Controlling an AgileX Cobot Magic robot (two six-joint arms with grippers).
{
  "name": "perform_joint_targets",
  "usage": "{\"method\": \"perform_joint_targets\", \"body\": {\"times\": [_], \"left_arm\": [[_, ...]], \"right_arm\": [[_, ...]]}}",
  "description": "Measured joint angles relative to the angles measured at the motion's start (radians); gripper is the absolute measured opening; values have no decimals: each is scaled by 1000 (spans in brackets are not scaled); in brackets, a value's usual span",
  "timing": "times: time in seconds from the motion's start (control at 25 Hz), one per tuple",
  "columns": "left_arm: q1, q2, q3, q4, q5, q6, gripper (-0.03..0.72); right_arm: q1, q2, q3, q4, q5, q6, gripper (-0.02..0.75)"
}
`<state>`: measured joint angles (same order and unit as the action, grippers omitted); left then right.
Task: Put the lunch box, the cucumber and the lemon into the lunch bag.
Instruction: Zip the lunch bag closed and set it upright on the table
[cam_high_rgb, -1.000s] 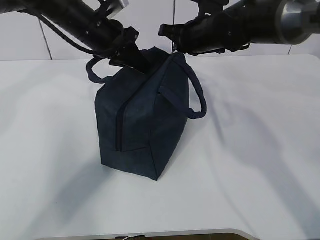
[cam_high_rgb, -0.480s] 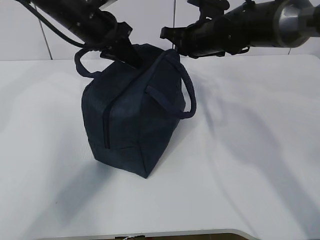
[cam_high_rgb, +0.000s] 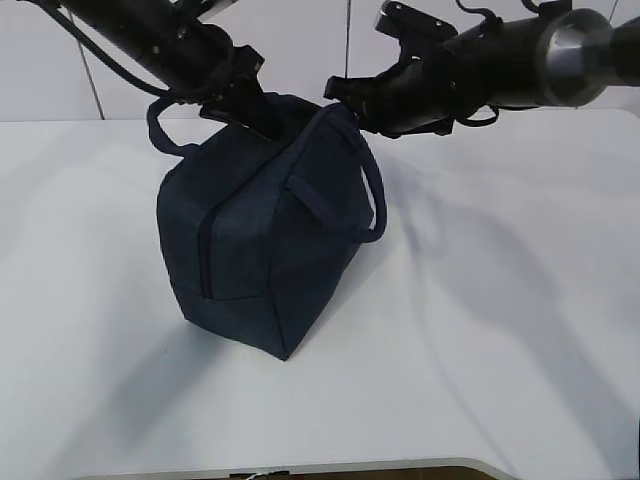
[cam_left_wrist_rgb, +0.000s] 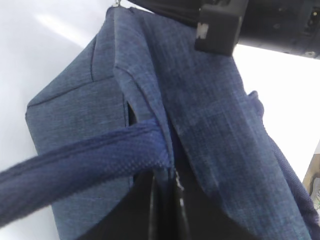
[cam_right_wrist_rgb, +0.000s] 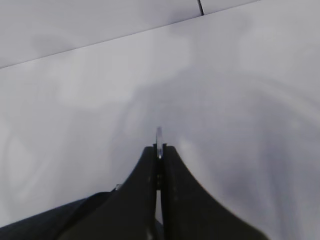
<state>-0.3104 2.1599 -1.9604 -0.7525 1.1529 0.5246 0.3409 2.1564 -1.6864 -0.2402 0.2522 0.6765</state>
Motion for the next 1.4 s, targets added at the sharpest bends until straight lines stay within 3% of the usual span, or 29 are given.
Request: {"method": "perform_joint_targets", "body": {"times": [0.96, 1.12, 1.4], "left_arm": [[2, 0, 0, 2, 23, 0, -15], [3, 0, 0, 2, 28, 0, -15], [5, -10, 0, 6, 57, 0, -15]], "right_arm": [[8, 5, -2, 51, 70, 0, 10], [8, 7, -15, 50, 93, 0, 75], [-2, 23, -63, 32, 181, -2, 283]]}}
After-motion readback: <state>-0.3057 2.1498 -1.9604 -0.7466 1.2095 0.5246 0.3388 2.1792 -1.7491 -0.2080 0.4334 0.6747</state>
